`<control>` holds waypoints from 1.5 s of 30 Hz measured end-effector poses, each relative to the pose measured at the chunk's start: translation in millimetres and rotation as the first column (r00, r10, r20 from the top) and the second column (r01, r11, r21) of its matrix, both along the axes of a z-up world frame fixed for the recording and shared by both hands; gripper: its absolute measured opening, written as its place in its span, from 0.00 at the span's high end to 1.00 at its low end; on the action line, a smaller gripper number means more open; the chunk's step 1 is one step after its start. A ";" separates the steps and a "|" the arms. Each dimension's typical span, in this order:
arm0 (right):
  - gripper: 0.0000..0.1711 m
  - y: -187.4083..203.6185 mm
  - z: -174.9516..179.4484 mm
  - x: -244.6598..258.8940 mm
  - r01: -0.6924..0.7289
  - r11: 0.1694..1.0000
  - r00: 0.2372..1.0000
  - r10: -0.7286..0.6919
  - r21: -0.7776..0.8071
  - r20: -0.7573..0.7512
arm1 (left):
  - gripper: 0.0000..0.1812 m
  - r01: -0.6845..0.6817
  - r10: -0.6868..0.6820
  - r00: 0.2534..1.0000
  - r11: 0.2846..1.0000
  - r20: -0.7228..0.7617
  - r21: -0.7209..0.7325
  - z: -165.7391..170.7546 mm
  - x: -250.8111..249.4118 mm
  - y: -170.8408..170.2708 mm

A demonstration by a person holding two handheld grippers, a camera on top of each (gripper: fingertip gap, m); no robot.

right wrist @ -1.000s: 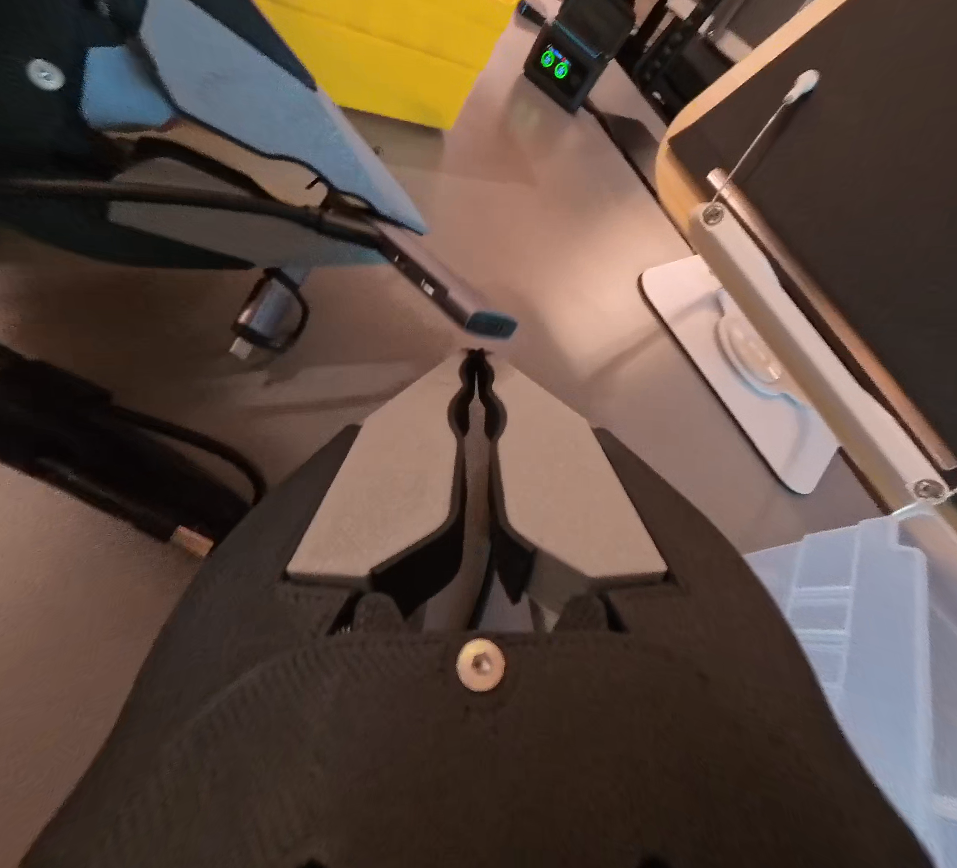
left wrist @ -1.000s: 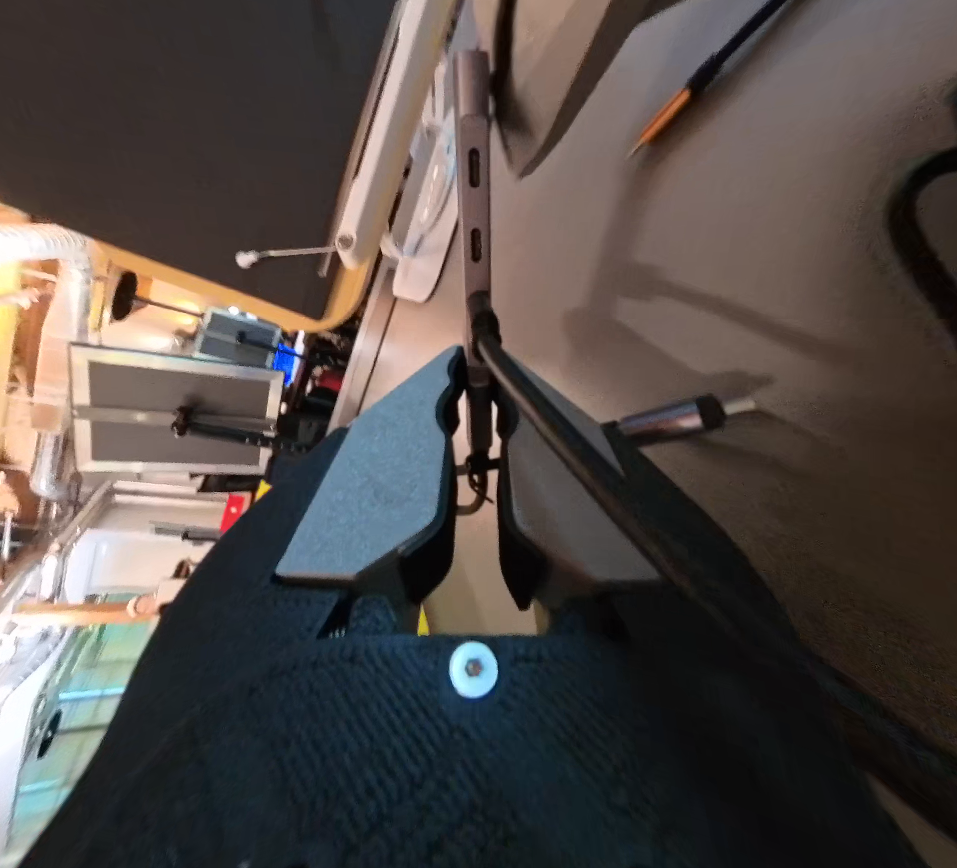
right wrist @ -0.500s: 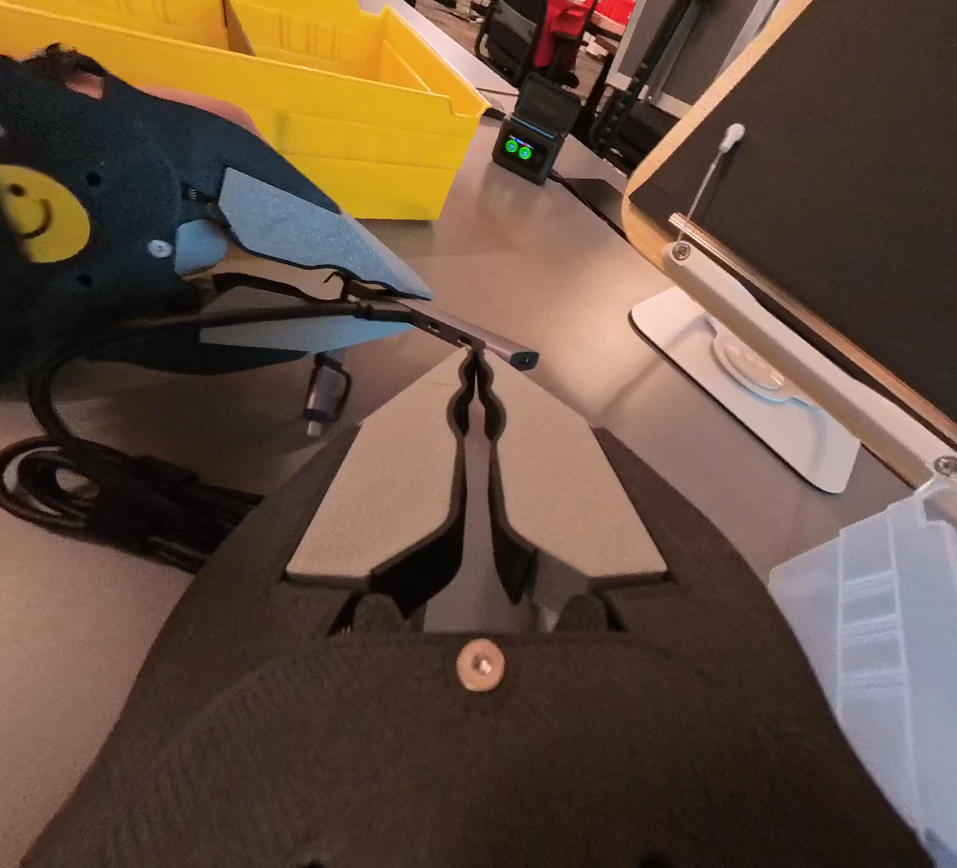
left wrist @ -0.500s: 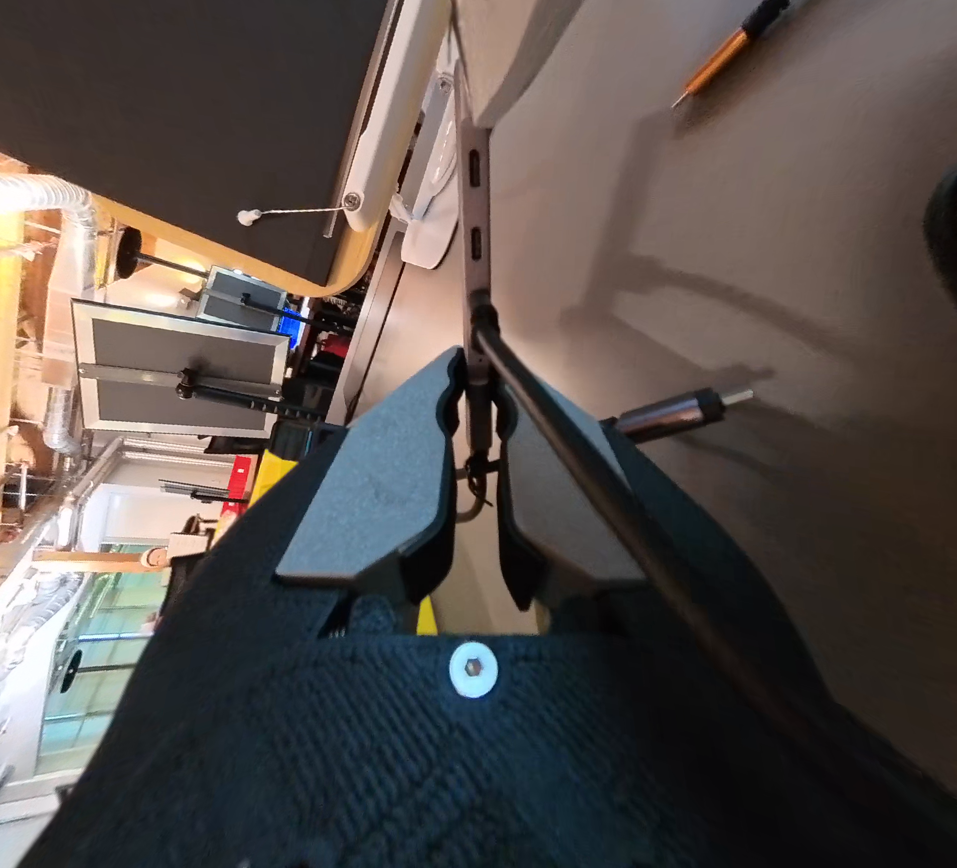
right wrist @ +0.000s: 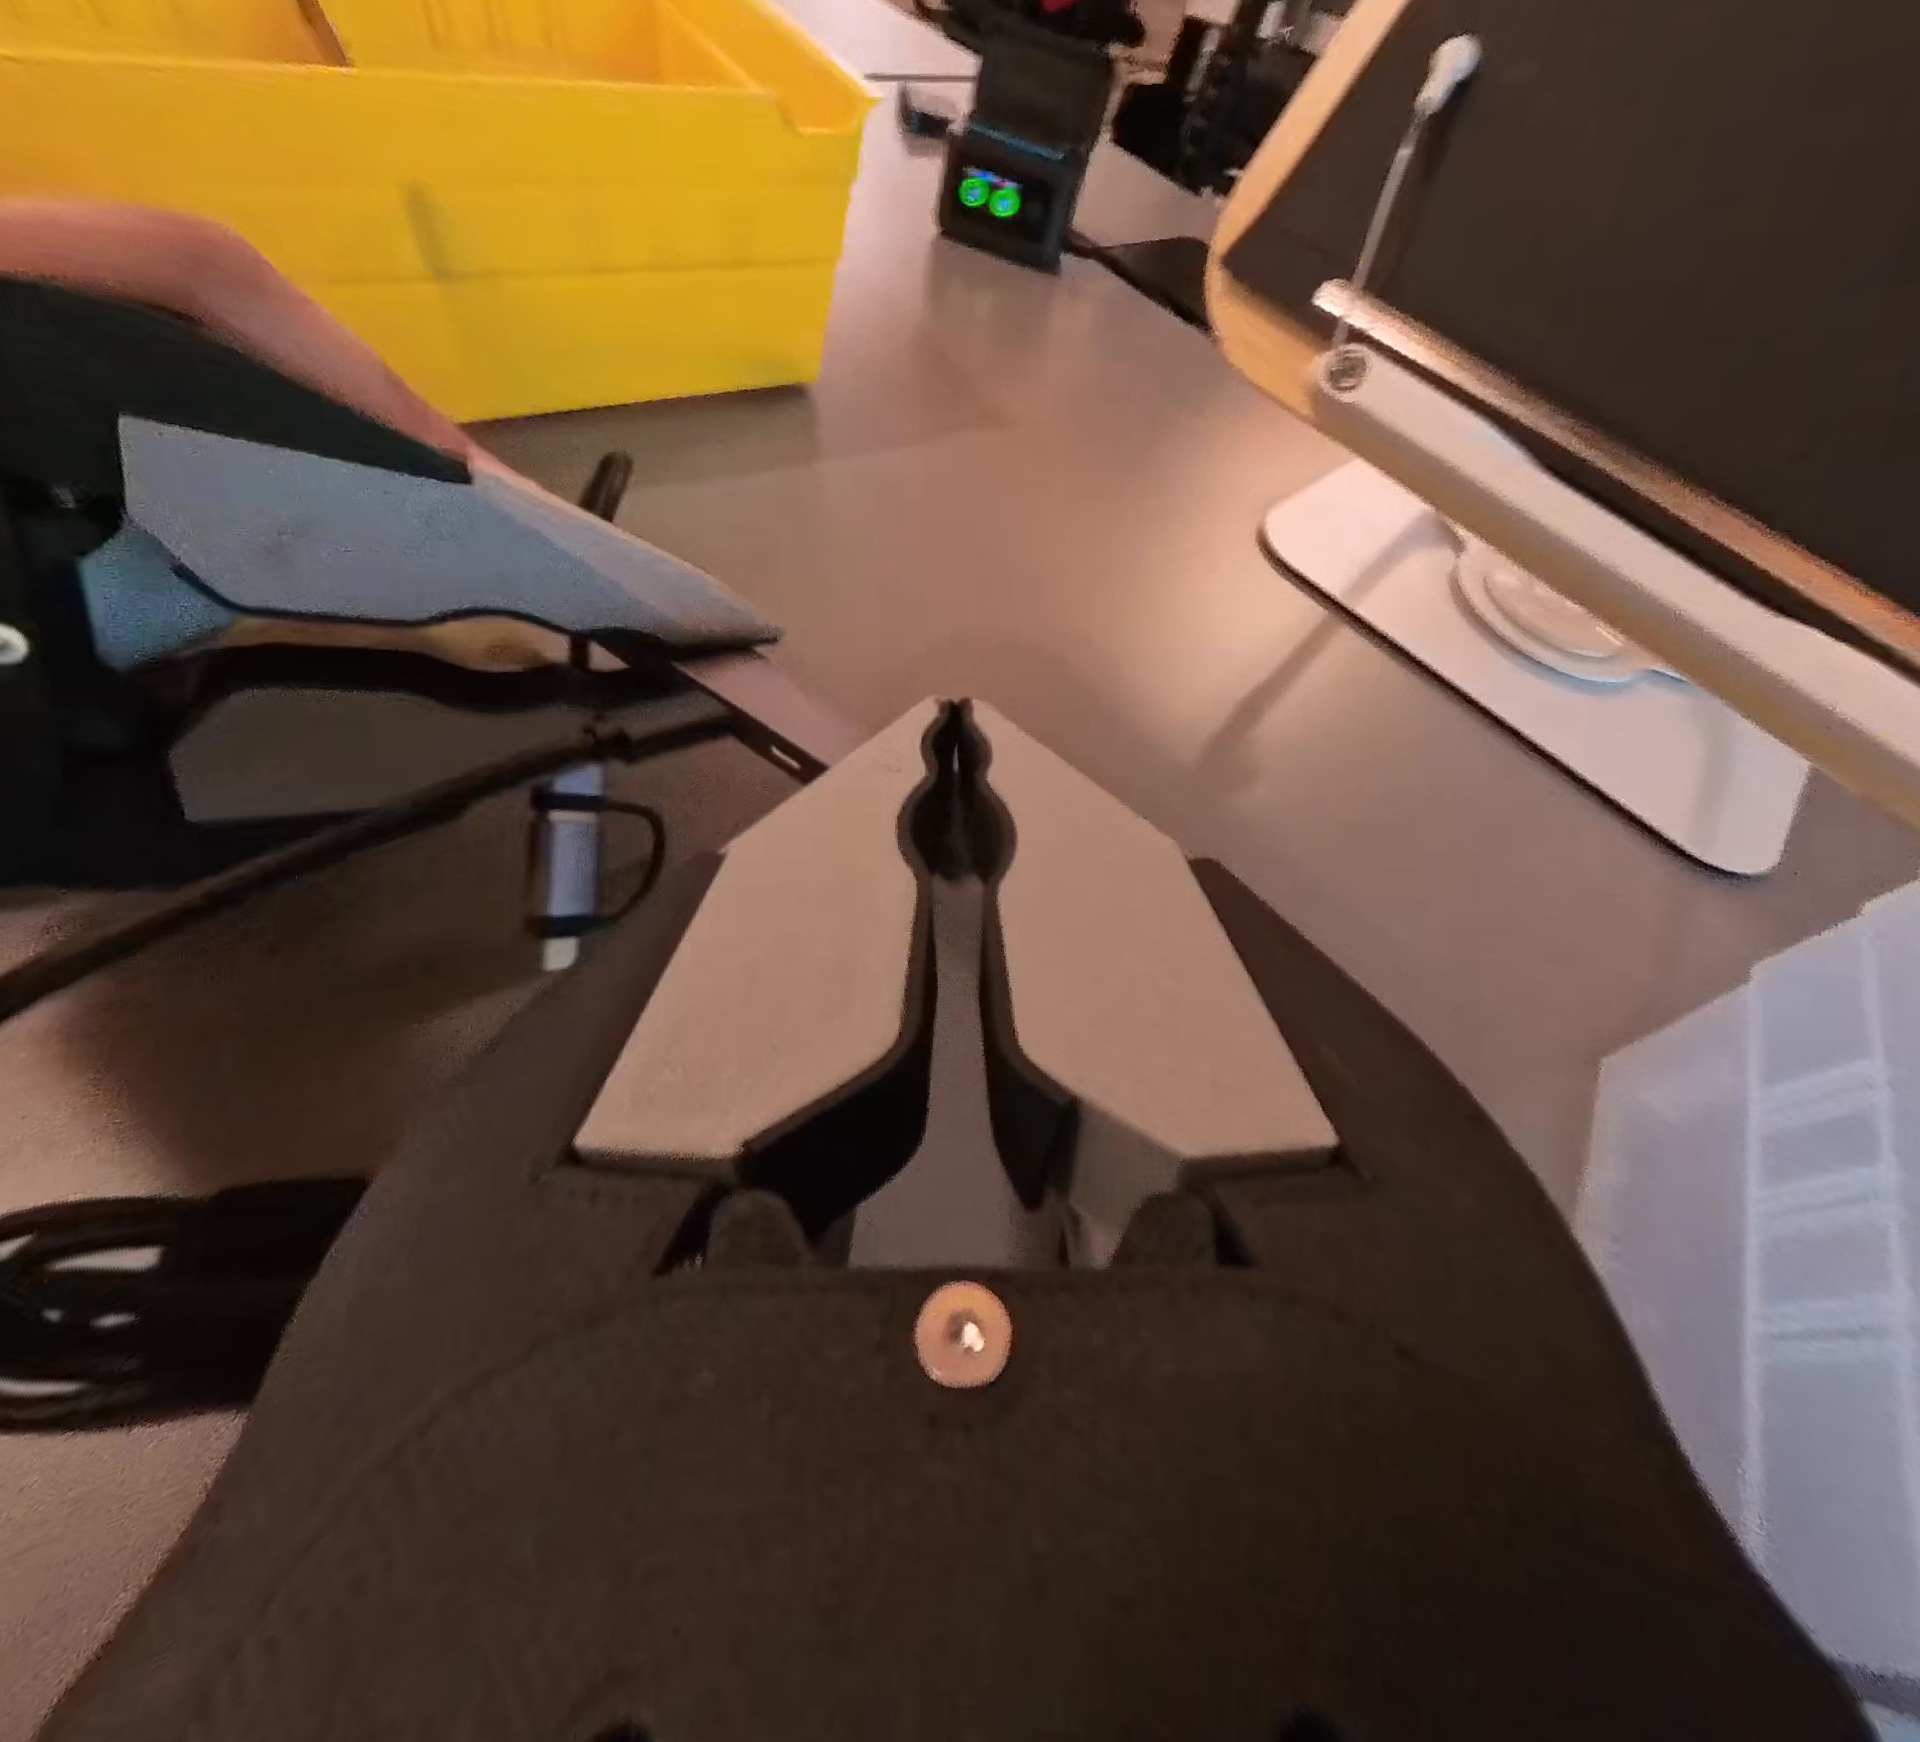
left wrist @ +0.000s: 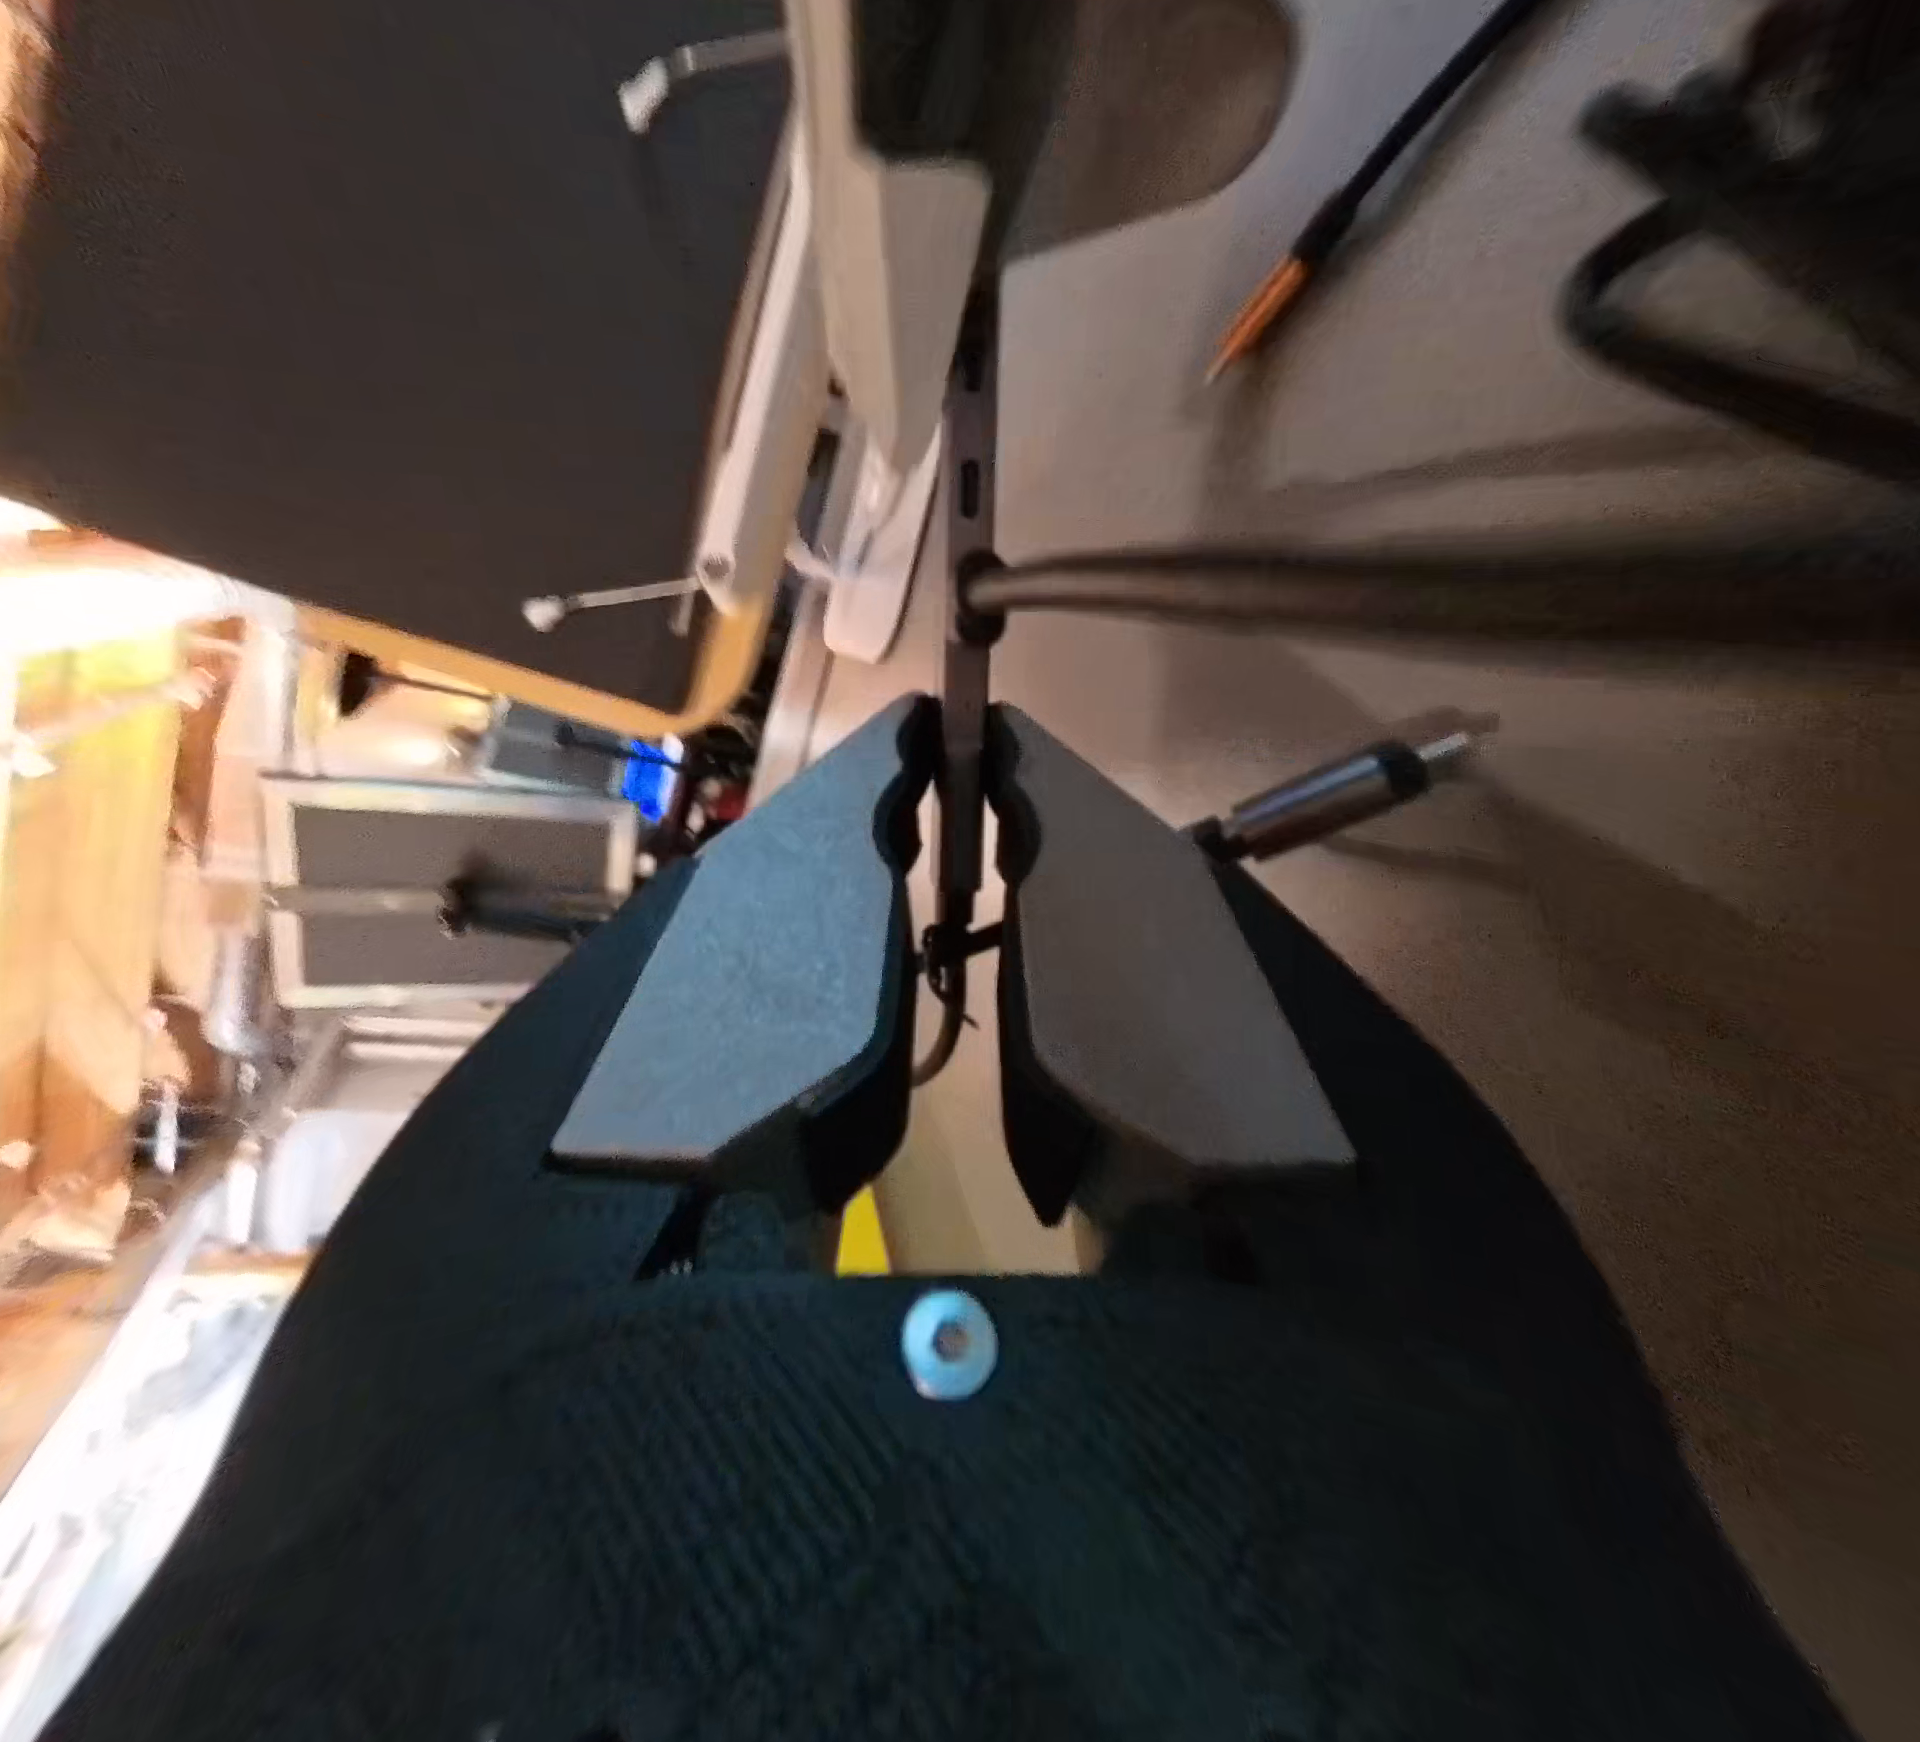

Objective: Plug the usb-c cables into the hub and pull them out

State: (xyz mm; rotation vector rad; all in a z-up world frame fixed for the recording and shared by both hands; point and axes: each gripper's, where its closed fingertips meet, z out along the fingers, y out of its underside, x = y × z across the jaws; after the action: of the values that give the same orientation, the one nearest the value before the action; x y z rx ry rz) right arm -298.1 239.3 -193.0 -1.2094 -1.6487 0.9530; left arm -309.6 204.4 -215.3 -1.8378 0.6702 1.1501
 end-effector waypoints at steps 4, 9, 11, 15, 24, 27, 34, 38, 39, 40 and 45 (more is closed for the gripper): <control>0.88 26.0 13.1 11.0 0.128 0.992 0.992 -0.128 0.009 -0.024 | 0.96 -0.086 0.086 0.996 0.996 0.011 -0.017 -3.2 -28.2 -6.9; 0.81 45.9 -20.7 32.8 0.254 0.963 0.952 -0.232 -0.089 0.200 | 0.97 -0.099 0.097 0.989 0.995 -0.114 -0.009 2.3 -41.0 1.2; 0.86 50.2 -40.0 38.5 0.276 0.957 0.929 -0.242 -0.089 0.279 | 0.97 -0.115 0.111 0.977 0.993 -0.183 -0.010 4.1 -49.6 7.4; 0.84 62.1 -64.8 43.8 0.327 0.939 0.894 -0.272 -0.104 0.356 | 0.96 -0.125 0.115 0.951 0.992 -0.288 -0.016 2.8 -62.3 16.8; 0.96 39.5 -62.2 27.3 0.158 0.948 0.932 -0.051 -0.275 0.359 | 0.96 -0.131 0.127 0.918 0.991 -0.376 0.014 9.3 -61.6 23.7; 0.96 30.3 -61.8 19.3 0.129 0.979 0.931 -0.066 -0.155 0.359 | 0.96 -0.137 0.132 0.919 0.990 -0.371 0.011 8.9 -62.4 23.3; 0.75 43.0 -52.6 4.2 0.170 0.976 0.917 -0.207 0.135 0.342 | 0.96 -0.137 0.135 0.932 0.990 -0.335 0.019 8.9 -62.4 21.8; 0.61 20.7 -0.2 -2.2 0.074 0.986 0.990 -0.090 0.150 0.107 | 0.96 -0.110 0.112 0.969 0.994 -0.219 0.022 6.1 -60.9 19.8; 0.59 14.2 7.4 -3.7 0.040 0.980 0.996 -0.055 0.196 0.073 | 0.96 -0.102 0.104 0.976 0.995 -0.192 0.022 5.2 -60.8 19.2; 0.61 9.1 10.6 -5.0 0.008 0.967 0.998 -0.026 0.254 0.066 | 0.96 -0.101 0.103 0.981 0.995 -0.166 0.020 4.4 -61.8 18.2; 0.82 3.7 -4.2 -17.3 -0.128 0.873 0.983 0.048 0.470 0.180 | 0.96 0.022 -0.017 0.994 0.999 -0.103 0.044 6.5 -46.3 19.5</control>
State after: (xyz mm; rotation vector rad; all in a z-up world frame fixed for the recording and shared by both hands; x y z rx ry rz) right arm -315.4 242.9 -197.2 -0.8902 -1.9387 0.4544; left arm -355.9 223.9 -208.8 -1.7399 0.7132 1.2442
